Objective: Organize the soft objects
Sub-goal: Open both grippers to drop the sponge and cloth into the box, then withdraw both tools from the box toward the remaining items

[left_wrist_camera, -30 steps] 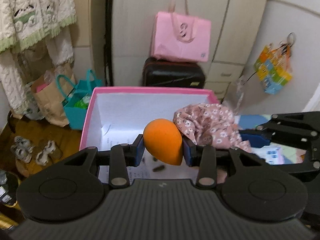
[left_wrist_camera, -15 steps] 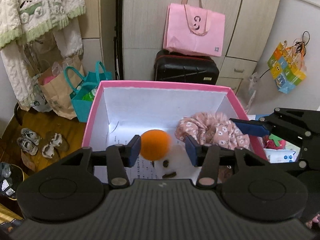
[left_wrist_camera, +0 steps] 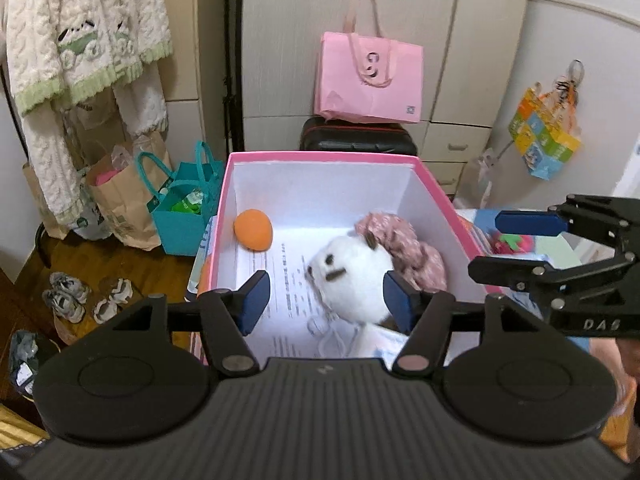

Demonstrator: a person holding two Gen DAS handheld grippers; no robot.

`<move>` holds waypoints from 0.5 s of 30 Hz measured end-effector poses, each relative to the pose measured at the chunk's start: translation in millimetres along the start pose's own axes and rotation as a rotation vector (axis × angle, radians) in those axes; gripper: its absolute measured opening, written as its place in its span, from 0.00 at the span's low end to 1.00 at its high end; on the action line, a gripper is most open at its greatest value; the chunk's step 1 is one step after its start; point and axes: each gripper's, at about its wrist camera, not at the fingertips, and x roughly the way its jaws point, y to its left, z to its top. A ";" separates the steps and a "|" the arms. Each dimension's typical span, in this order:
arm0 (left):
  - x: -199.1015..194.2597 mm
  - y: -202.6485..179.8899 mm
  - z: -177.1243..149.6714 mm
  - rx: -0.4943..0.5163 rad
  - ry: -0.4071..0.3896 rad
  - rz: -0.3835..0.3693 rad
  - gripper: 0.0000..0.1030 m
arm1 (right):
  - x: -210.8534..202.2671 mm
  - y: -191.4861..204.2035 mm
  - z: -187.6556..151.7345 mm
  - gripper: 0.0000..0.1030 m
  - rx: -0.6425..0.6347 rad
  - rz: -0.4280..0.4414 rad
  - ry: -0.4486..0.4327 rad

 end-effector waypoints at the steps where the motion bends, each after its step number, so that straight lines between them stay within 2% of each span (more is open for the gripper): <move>1: -6.9 -1.4 -2.7 0.009 -0.003 -0.008 0.61 | -6.2 2.6 -1.7 0.59 -0.001 0.007 0.002; 9: -58.6 -24.1 -15.4 0.102 -0.054 -0.044 0.63 | -58.1 19.0 -13.0 0.61 -0.015 0.037 0.008; 15: -84.0 -50.1 -24.4 0.179 -0.057 -0.092 0.64 | -98.6 16.9 -25.0 0.61 -0.017 0.011 0.008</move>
